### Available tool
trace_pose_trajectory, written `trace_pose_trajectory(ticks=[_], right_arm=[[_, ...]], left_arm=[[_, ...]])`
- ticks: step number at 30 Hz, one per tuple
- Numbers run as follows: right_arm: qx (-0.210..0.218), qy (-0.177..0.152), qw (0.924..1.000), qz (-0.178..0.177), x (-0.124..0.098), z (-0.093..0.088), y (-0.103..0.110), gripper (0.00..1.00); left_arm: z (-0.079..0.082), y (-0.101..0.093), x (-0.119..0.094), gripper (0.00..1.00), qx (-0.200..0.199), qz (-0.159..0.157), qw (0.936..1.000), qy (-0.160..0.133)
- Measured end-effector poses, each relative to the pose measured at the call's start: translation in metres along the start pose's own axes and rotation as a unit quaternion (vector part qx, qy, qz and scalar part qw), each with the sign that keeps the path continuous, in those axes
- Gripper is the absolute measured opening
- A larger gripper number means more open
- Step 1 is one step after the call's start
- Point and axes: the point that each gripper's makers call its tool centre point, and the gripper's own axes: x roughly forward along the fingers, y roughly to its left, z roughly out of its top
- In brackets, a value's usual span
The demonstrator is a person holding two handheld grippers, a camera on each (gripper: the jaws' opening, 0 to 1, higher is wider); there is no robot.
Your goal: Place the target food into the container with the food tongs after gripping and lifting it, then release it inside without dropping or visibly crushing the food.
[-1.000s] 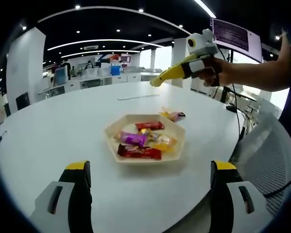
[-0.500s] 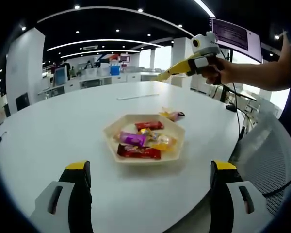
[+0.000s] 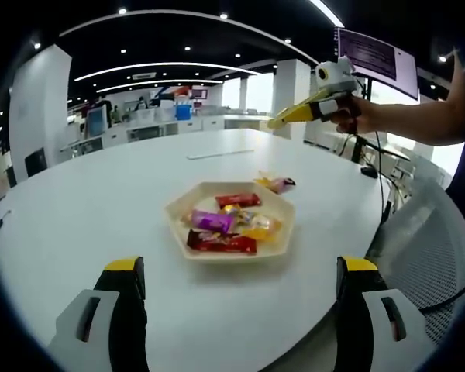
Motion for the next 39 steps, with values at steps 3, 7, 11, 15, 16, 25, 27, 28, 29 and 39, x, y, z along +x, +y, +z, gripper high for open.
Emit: trace_pose_trajectory(ticks=[3,7,11,15,16,25,27,28,29,39], right_arm=[[0.004,-0.001,0.9999,-0.010,-0.008,-0.004,-0.006,0.27],[0.012,0.004,0.9996,-0.026,-0.019,-0.013,-0.015,0.27],[0.013,0.010,0.9988,-0.047,-0.031,-0.024,-0.028,0.27],[0.012,0.020,0.9976,-0.065,-0.043,-0.036,-0.040,0.27],[0.015,0.022,0.9974,-0.068,-0.045,-0.039,-0.043,0.27],[0.009,0.030,0.9972,-0.067,-0.052,-0.051,-0.044,0.27],[0.004,0.034,0.9975,-0.062,-0.049,-0.052,-0.044,0.27],[0.003,0.035,0.9976,-0.060,-0.048,-0.052,-0.045,0.27],[0.001,0.035,0.9979,-0.054,-0.047,-0.052,-0.044,0.27],[-0.033,0.054,0.9980,-0.003,-0.028,-0.065,-0.046,0.27]], left_arm=[[0.000,0.000,0.000,1.00,0.001,0.000,1.0000,0.000],[0.000,0.000,0.000,1.00,0.000,-0.001,1.0000,0.001],[0.000,0.000,0.000,1.00,0.001,-0.001,1.0000,0.000],[-0.001,-0.001,0.001,1.00,0.002,-0.003,1.0000,0.002],[-0.001,-0.001,0.001,1.00,0.003,-0.003,1.0000,0.002],[-0.001,-0.002,0.001,1.00,0.003,-0.005,1.0000,0.005],[-0.002,-0.002,0.001,1.00,0.003,-0.006,1.0000,0.006],[-0.002,-0.002,0.001,1.00,0.004,-0.006,1.0000,0.006],[-0.002,-0.003,0.001,1.00,0.004,-0.007,0.9999,0.006],[-0.004,-0.001,0.001,1.00,0.007,-0.001,0.9999,0.011]])
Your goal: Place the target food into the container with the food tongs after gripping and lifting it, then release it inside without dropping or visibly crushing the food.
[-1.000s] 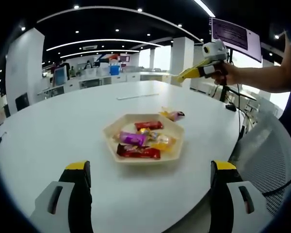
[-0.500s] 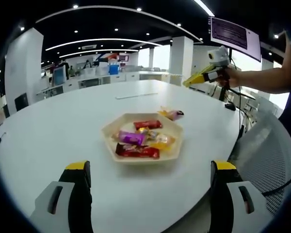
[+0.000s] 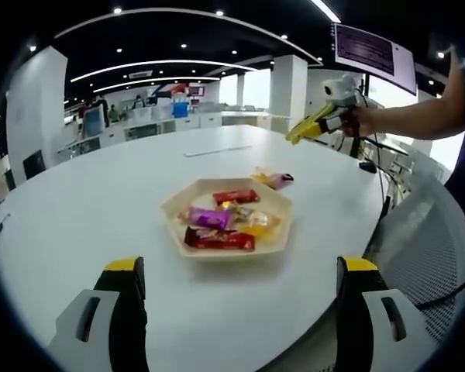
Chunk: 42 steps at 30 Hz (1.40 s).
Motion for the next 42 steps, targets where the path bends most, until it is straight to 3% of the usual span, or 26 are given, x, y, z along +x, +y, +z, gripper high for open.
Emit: trace_pose_trajectory(ticks=[21,29,33,36,42], right_arm=[[-0.029,0.067,0.9959,0.053,0.043,-0.049,-0.008,0.27],[-0.069,0.103,0.9901,0.065,0.058,-0.060,-0.011,0.28],[-0.070,0.121,0.9879,0.067,0.061,-0.069,-0.004,0.28],[-0.043,0.116,0.9899,0.070,0.058,-0.069,0.007,0.28],[-0.069,0.125,0.9874,0.067,0.060,-0.068,0.013,0.28]], left_arm=[[-0.003,0.002,-0.001,1.00,-0.005,0.008,0.9999,0.007],[-0.004,0.001,0.000,1.00,-0.005,0.005,0.9999,0.010],[-0.005,0.000,0.000,1.00,-0.005,0.002,0.9999,0.011],[-0.005,0.000,0.001,1.00,-0.003,0.001,0.9999,0.012],[-0.002,0.003,-0.001,1.00,-0.007,0.005,1.0000,0.004]])
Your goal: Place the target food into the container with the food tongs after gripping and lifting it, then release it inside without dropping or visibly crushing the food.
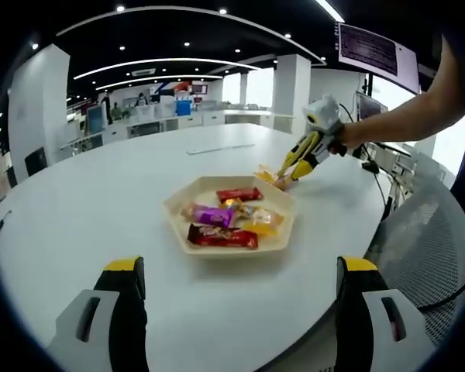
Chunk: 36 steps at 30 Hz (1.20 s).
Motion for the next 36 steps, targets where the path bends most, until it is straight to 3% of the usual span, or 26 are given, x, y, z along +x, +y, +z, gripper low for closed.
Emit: trace_pose_trajectory(ticks=[2,8,10,14,17,24,32,36], right_arm=[[-0.043,0.017,0.9989,-0.006,0.002,-0.001,-0.003,0.28],[-0.036,0.031,0.9989,-0.005,0.011,-0.004,-0.001,0.26],[0.006,0.035,0.9992,-0.015,0.010,-0.004,-0.004,0.24],[0.011,0.037,0.9989,-0.028,0.008,-0.001,-0.008,0.20],[0.053,0.040,0.9973,-0.033,0.005,-0.004,-0.010,0.19],[0.057,0.043,0.9965,-0.044,-0.006,-0.005,-0.012,0.18],[0.094,0.012,0.9934,-0.065,-0.027,0.011,-0.022,0.18],[0.092,0.010,0.9931,-0.073,-0.034,0.017,-0.023,0.18]], left_arm=[[-0.001,-0.001,0.001,1.00,0.004,-0.004,1.0000,0.003],[-0.001,0.002,0.000,1.00,-0.004,0.001,1.0000,0.000],[-0.001,0.000,0.000,1.00,-0.002,-0.001,1.0000,0.002],[-0.002,0.000,0.001,1.00,0.000,-0.004,1.0000,0.004],[-0.002,0.000,0.000,1.00,-0.002,-0.002,1.0000,0.003],[-0.001,-0.001,0.001,1.00,0.003,-0.006,1.0000,0.002],[0.000,-0.004,0.001,1.00,0.006,-0.011,0.9999,0.000],[0.001,-0.005,0.001,1.00,0.008,-0.013,0.9999,-0.003]])
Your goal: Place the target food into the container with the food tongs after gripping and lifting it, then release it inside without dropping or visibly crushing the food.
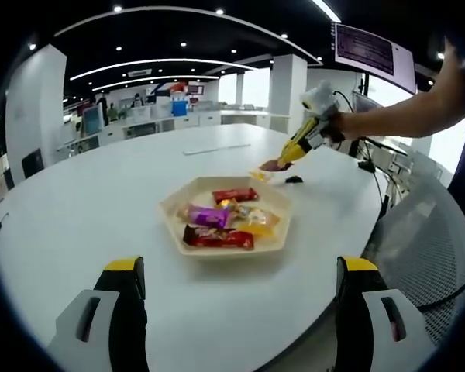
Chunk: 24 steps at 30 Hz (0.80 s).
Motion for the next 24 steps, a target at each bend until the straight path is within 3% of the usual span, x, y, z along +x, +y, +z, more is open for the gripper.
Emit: trace_pose_trajectory(ticks=[14,24], right_arm=[[-0.002,-0.025,0.9997,-0.001,-0.009,0.032,0.012,0.19],[-0.024,-0.050,0.9984,0.012,-0.005,0.077,0.034,0.19]], left_arm=[[0.000,-0.001,0.000,1.00,0.004,-0.003,1.0000,0.000],[0.001,-0.001,0.000,1.00,0.002,-0.003,1.0000,-0.004]])
